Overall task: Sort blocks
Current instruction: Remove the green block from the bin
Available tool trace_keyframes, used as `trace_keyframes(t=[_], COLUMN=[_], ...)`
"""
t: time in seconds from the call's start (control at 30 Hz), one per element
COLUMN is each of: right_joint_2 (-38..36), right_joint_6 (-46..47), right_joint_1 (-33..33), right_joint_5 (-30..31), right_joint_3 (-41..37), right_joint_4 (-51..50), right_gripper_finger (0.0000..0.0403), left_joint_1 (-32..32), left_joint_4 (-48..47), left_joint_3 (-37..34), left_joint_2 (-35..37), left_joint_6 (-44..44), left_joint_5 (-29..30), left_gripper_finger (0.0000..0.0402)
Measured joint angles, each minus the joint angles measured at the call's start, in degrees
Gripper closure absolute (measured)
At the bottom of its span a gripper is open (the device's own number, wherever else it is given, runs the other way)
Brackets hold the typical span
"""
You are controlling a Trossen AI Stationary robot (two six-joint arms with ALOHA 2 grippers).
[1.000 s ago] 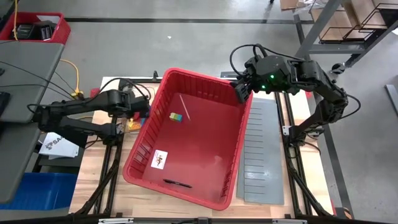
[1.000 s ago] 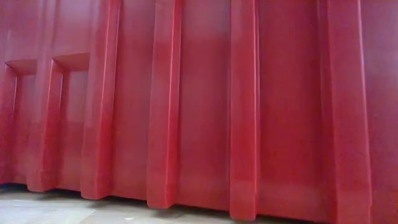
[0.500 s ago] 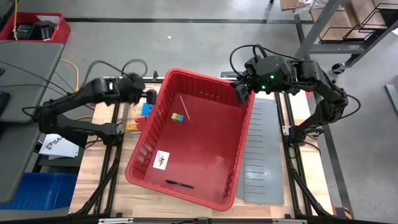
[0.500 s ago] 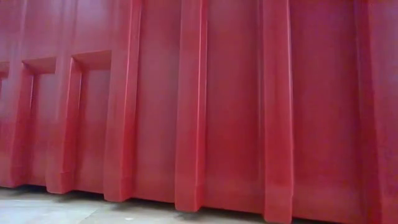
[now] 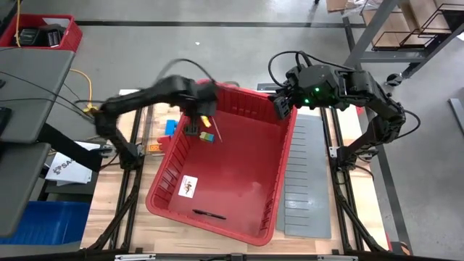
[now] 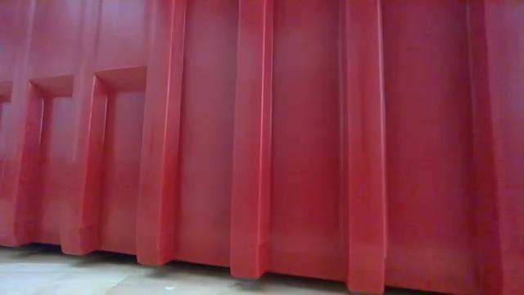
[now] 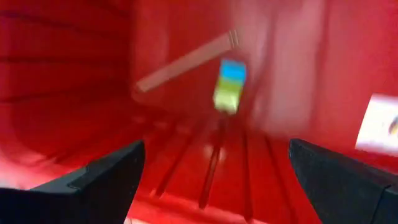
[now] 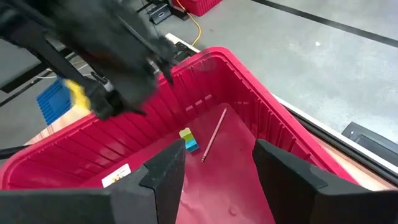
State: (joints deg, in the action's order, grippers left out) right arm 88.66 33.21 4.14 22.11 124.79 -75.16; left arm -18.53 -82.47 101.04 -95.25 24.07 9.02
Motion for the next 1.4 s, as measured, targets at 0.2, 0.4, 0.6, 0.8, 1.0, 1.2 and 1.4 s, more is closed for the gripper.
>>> trace_keyframes(t=[0.2,0.4,0.6,0.8,1.0,1.2,1.4], right_joint_2=[0.0,0.0,0.0,0.0,0.0,0.0,0.0], right_joint_6=[0.9,-0.2,-2.2,-3.8,-7.1,-9.3,-9.7], right_joint_1=[0.0,0.0,0.0,0.0,0.0,0.0,0.0], right_joint_5=[0.0,0.0,0.0,0.0,0.0,0.0,1.3], right_joint_3=[0.0,0.0,0.0,0.0,0.0,0.0,0.0], right_joint_4=[0.0,0.0,0.0,0.0,-0.1,-0.7,-0.9], right_gripper_finger=[0.0217,0.0217,0.0217,0.0217,0.0217,0.0217,0.0217], left_joint_1=[-0.7,-0.7,-0.9,-2.5,-2.9,-1.1,1.1], left_joint_4=[-1.5,-0.1,5.4,7.0,5.4,7.8,15.6], left_joint_3=[-2.1,-2.1,-2.1,-2.1,-3.0,-10.6,-14.6], left_joint_2=[-11.2,-18.8,-23.2,-26.1,-26.0,-25.6,-24.7], left_joint_6=[4.1,4.7,6.2,7.6,6.5,4.8,5.6], left_joint_5=[-3.7,-4.3,-3.6,-3.2,-5.6,-3.1,0.1], left_gripper_finger=[0.0009,0.0009,0.0009,0.0009,0.0011,0.0035,0.0046])
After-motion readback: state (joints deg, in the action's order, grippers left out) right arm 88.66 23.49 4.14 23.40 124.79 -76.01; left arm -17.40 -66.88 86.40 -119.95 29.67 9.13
